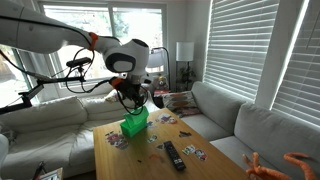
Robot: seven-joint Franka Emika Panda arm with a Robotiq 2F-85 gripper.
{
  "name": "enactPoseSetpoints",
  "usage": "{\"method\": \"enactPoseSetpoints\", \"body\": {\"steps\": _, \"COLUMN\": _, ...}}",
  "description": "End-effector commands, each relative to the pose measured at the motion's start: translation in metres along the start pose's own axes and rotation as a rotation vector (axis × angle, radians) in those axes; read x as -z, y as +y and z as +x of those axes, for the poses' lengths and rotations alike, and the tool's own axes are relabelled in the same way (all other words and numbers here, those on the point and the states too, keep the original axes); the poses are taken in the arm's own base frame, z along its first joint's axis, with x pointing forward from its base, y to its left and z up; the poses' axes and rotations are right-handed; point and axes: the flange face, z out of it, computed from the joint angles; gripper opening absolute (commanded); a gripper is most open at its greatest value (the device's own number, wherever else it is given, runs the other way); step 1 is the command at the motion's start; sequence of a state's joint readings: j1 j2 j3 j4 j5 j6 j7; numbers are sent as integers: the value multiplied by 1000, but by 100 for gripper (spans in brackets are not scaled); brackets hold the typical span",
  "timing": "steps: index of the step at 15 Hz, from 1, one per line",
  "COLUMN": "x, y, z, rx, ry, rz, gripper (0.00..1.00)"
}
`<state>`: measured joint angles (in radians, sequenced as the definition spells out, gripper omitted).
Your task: Put the blue car in the green tool box then close the box.
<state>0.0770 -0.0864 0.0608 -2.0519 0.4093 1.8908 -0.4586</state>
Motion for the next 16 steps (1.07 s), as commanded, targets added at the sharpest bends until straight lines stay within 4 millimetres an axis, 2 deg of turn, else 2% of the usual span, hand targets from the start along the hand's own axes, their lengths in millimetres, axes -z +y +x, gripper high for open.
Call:
{"method": "enactPoseSetpoints", "body": {"steps": 1, "x": -5, "y": -7, "z": 4, "rx": 14, "ry": -28, "rz": -33, "gripper": 100}}
{"method": "enactPoseSetpoints", "body": {"steps": 16, "x": -35, "y": -13, "z": 13, "rx": 52, "ry": -106, "rz": -74, "gripper": 100}}
